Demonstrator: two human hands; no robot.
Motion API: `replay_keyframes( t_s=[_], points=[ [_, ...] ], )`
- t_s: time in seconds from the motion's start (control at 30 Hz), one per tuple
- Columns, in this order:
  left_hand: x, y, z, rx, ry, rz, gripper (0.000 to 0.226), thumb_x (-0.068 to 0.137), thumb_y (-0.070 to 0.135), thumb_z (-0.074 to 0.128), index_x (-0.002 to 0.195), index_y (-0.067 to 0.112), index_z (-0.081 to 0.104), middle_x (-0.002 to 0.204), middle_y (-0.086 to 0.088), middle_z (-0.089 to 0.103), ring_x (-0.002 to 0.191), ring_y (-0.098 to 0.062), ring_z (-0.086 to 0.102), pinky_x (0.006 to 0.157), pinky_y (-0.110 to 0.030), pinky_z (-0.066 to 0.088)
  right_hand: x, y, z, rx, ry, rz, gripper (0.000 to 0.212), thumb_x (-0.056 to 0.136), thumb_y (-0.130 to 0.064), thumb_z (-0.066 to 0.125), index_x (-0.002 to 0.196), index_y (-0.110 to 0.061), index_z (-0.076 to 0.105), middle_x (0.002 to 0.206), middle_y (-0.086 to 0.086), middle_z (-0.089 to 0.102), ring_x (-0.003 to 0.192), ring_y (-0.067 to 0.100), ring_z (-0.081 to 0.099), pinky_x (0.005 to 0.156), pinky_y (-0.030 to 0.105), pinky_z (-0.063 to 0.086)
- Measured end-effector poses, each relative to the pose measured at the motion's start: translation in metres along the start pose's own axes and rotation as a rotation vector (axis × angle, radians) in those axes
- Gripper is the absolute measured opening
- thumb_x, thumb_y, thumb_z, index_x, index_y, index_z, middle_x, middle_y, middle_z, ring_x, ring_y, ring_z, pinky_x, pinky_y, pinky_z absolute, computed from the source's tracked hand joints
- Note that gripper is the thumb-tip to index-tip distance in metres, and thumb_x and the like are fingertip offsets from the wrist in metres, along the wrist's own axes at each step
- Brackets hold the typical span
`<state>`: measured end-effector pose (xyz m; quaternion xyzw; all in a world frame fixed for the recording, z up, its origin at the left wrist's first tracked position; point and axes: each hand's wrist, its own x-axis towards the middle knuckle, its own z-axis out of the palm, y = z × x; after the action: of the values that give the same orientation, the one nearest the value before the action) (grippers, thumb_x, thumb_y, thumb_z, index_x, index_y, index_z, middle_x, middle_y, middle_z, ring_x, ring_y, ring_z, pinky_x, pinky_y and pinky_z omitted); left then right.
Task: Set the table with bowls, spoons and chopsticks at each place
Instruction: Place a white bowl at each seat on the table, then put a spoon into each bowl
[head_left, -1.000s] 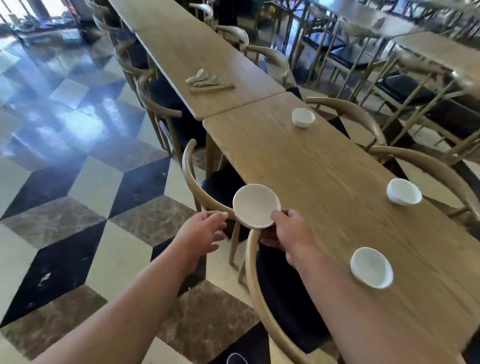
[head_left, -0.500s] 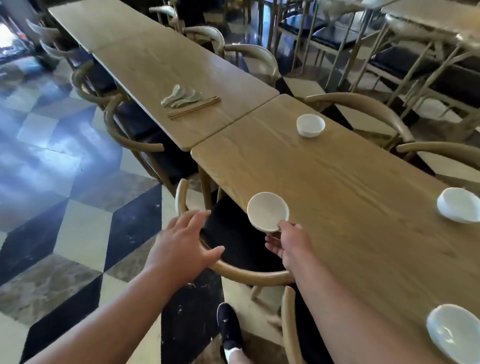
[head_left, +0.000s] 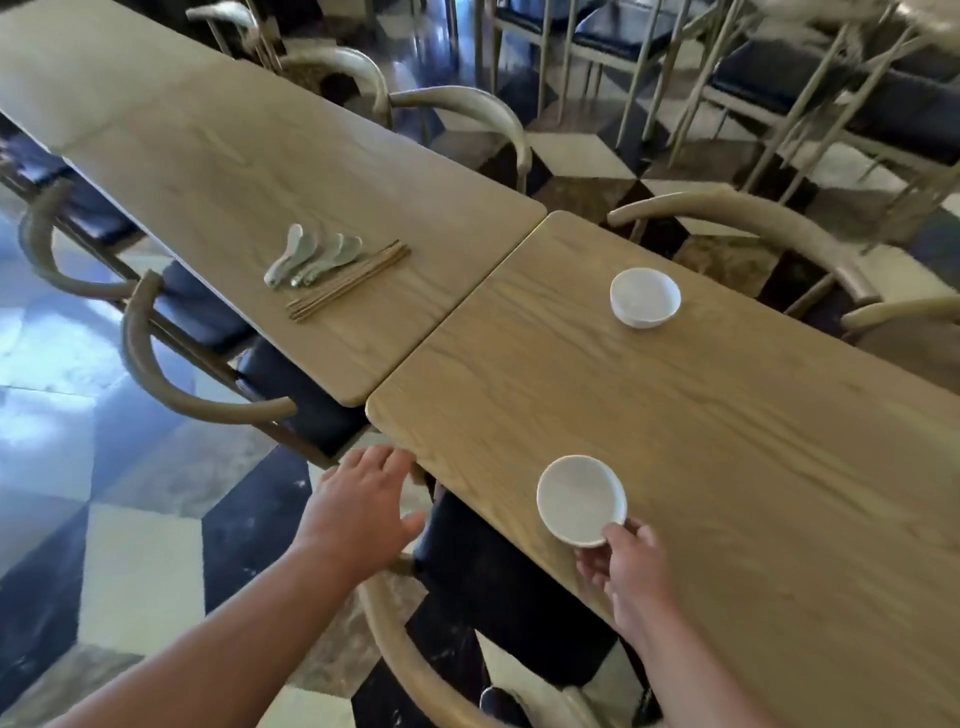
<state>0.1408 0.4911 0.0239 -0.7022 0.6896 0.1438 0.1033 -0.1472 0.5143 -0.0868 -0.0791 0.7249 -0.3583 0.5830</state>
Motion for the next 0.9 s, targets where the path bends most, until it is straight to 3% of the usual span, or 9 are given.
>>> replay_keyframes(
  t_s=[0.17, 0.23, 0.3, 0.37, 0.43, 0.47, 0.6, 0.7, 0.9],
  points=[
    [0.045, -0.047, -0.023, -0.057, 0.028, -0.015, 0.067, 0.093, 0.057, 0.057, 0.153, 0.031, 0.043, 0.153, 0.007, 0.048, 0.141, -0.020, 0.044, 0.116, -0.041, 0.040, -0.017, -0.022, 0.021, -0.171, 0.081, 0.000, 0.033, 0.101, -0.011, 0.058, 0.134, -0.009, 0.052, 0.098, 0.024, 0.070, 0.072, 0.034, 0.067, 0.062, 0.037, 0.052],
    [0.066, -0.075, -0.031, -0.077, 0.046, -0.032, 0.065, 0.092, 0.057, 0.057, 0.150, 0.031, 0.046, 0.149, 0.006, 0.051, 0.138, -0.021, 0.046, 0.114, -0.042, 0.042, -0.033, -0.040, 0.035, -0.436, 0.300, -0.140, 0.066, 0.091, -0.036, 0.065, 0.146, -0.005, 0.049, 0.123, 0.025, 0.068, 0.103, 0.042, 0.067, 0.081, 0.044, 0.049],
    [0.093, -0.109, -0.040, -0.107, 0.058, -0.062, 0.065, 0.092, 0.057, 0.059, 0.149, 0.029, 0.047, 0.149, 0.004, 0.052, 0.138, -0.024, 0.047, 0.113, -0.042, 0.043, -0.049, -0.062, 0.058, -0.582, 0.469, -0.354, 0.087, 0.074, -0.054, 0.056, 0.144, -0.002, 0.052, 0.131, 0.024, 0.065, 0.119, 0.042, 0.060, 0.098, 0.049, 0.046],
    [0.128, -0.146, -0.052, -0.131, 0.075, -0.094, 0.069, 0.091, 0.057, 0.061, 0.151, 0.028, 0.046, 0.151, 0.002, 0.052, 0.140, -0.025, 0.046, 0.112, -0.044, 0.044, -0.065, -0.089, 0.105, -0.542, 0.402, -0.455, 0.062, 0.083, -0.043, 0.061, 0.132, -0.007, 0.061, 0.120, 0.016, 0.068, 0.107, 0.037, 0.062, 0.091, 0.040, 0.049],
    [0.168, -0.184, -0.063, -0.159, 0.078, -0.115, 0.072, 0.090, 0.056, 0.063, 0.153, 0.026, 0.044, 0.152, -0.001, 0.051, 0.142, -0.026, 0.045, 0.112, -0.045, 0.044, -0.060, -0.108, 0.167, -0.514, 0.257, -0.452, 0.021, 0.098, -0.021, 0.065, 0.118, -0.014, 0.067, 0.102, 0.006, 0.073, 0.086, 0.023, 0.067, 0.071, 0.026, 0.050],
    [0.190, -0.204, -0.068, -0.169, 0.071, -0.121, 0.073, 0.090, 0.056, 0.064, 0.153, 0.025, 0.043, 0.152, -0.002, 0.051, 0.142, -0.027, 0.046, 0.112, -0.046, 0.045, -0.054, -0.114, 0.201, -0.533, 0.188, -0.445, 0.014, 0.101, -0.019, 0.063, 0.113, -0.016, 0.070, 0.093, 0.002, 0.074, 0.082, 0.020, 0.068, 0.066, 0.026, 0.049],
    [0.266, -0.272, -0.083, -0.223, 0.038, -0.133, 0.073, 0.088, 0.052, 0.066, 0.151, 0.021, 0.046, 0.146, -0.008, 0.055, 0.132, -0.032, 0.054, 0.107, -0.047, 0.048, -0.025, -0.124, 0.338, -0.498, -0.022, -0.386, 0.011, 0.101, -0.030, 0.065, 0.099, -0.025, 0.075, 0.087, -0.004, 0.079, 0.089, 0.021, 0.076, 0.087, 0.049, 0.062],
    [0.310, -0.303, -0.085, -0.233, 0.007, -0.130, 0.072, 0.088, 0.055, 0.066, 0.147, 0.018, 0.049, 0.138, -0.010, 0.059, 0.123, -0.033, 0.059, 0.101, -0.047, 0.051, -0.006, -0.133, 0.425, -0.435, -0.103, -0.334, 0.018, 0.092, -0.040, 0.067, 0.100, -0.026, 0.075, 0.091, -0.003, 0.080, 0.091, 0.019, 0.077, 0.094, 0.055, 0.061],
    [0.375, -0.331, -0.075, -0.272, 0.008, -0.115, 0.065, 0.095, 0.054, 0.061, 0.138, 0.006, 0.051, 0.126, -0.014, 0.059, 0.109, -0.029, 0.059, 0.095, -0.042, 0.052, 0.025, -0.138, 0.527, -0.351, -0.180, -0.201, 0.017, 0.097, -0.039, 0.065, 0.105, -0.026, 0.071, 0.109, 0.010, 0.076, 0.110, 0.036, 0.072, 0.097, 0.057, 0.060]
  ],
)
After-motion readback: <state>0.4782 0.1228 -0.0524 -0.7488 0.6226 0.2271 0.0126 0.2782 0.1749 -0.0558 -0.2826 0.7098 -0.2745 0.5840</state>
